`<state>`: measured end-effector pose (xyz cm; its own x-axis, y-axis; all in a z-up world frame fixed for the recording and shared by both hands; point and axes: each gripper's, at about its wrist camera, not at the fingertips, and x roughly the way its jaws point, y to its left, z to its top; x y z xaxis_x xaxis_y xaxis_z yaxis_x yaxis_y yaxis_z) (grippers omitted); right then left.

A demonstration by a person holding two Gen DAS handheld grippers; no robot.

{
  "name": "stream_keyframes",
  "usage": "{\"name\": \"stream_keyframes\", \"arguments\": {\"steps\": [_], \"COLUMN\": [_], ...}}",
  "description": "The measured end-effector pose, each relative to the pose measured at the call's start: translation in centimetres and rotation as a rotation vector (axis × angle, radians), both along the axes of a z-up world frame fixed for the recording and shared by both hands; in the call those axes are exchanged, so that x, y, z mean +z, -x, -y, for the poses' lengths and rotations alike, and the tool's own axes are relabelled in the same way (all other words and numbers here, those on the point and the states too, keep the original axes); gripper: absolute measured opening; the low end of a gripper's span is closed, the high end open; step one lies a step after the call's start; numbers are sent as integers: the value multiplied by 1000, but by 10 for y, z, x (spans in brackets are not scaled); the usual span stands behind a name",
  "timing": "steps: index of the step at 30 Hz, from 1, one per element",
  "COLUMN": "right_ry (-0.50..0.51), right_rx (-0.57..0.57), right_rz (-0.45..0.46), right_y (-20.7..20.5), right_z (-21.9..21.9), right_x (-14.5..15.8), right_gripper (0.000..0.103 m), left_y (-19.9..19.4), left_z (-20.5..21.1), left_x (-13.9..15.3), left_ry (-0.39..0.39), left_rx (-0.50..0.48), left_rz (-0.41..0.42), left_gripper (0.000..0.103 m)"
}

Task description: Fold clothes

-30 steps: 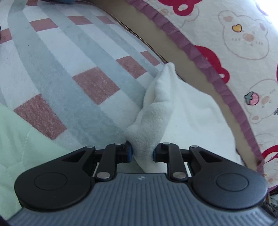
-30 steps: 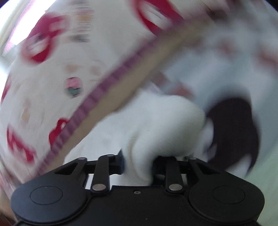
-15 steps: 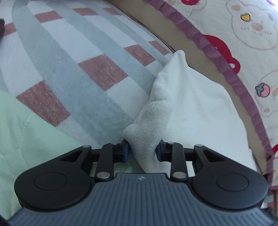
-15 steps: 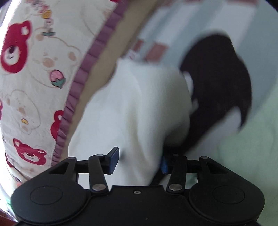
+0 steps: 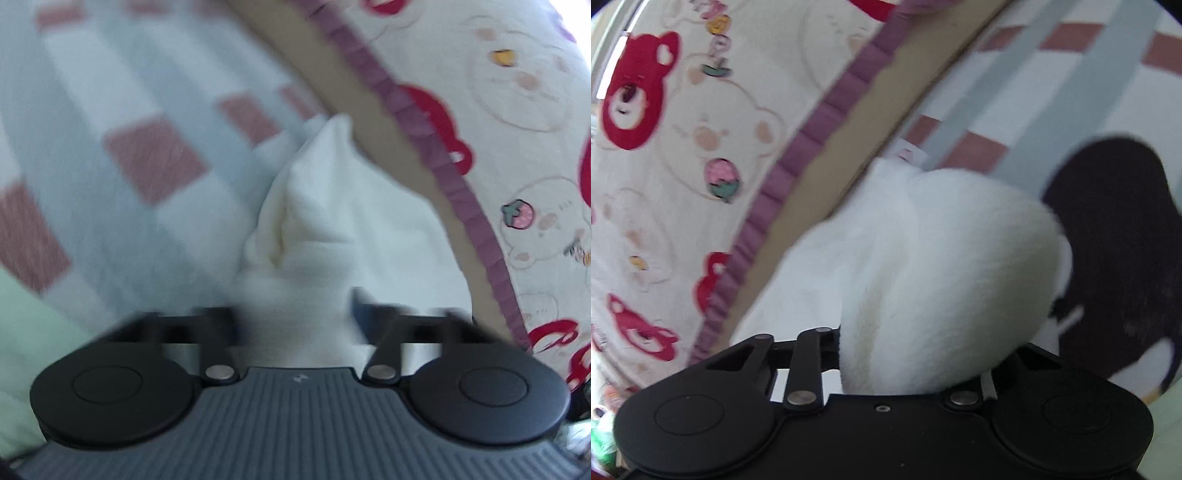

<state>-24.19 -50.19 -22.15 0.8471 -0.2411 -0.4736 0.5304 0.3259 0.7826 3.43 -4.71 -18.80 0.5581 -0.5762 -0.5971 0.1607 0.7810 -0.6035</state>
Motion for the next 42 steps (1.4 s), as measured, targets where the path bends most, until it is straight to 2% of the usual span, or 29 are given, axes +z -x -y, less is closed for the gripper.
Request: {"name": "stream_keyframes", "arguments": {"steps": [1,4,6,8,9,11,12,13,14,16,20,23,26,29,35,38,42], "right_ry": [-2,45,89,119,122,127,129,89,46,62,106,56,57,91,94,149,246], "right_rx": [9,42,68,101,117,147,163,150,136,148,162,143,143,152,159,171,202], "right_rz": [17,55,47,17,-26,-113,-157,-150,-139,-135,-149,-128,-126,-139,-139,-138,-207], "right_y": [3,19,34,47,50,54,56,58,60,58,55,63,62,58,58,55,41], "right_z": [1,-4,-11,-16,-18,-21,-23,-20,-17,-14,-19,-17,-18,-22,-24,-29,-41], "right_x": [9,41,53,55,48,33,25,19,13,16,17,9,11,16,19,29,49], "right_gripper": [32,32,32,32,32,32,32,32,32,32,33,34,34,34,34,34,34], "left_y": [3,11,22,39,49,56,56,54,53,57,77,92,107,116,130,137,135], "left_z": [-3,-22,-32,-30,-28,-19,-17,-17,-17,-12,31,63,95,112,140,153,160], "left_x": [9,34,47,46,44,27,21,17,21,40,59,73,87,77,50,36,23], "left_ry": [2,95,97,-27,-105,-245,-280,-290,-298,-306,-283,-264,-244,-265,-322,-351,-350], "left_rx": [4,26,6,-29,-47,-65,-68,-70,-67,-80,-233,-348,-462,-495,-530,-548,-542], "left_rz": [14,-40,-46,-36,-30,-71,-94,-113,-102,-36,75,159,243,224,149,112,86], "left_gripper": [18,18,18,20,23,32,42,42,42,43,47,47,47,47,48,48,48]}}
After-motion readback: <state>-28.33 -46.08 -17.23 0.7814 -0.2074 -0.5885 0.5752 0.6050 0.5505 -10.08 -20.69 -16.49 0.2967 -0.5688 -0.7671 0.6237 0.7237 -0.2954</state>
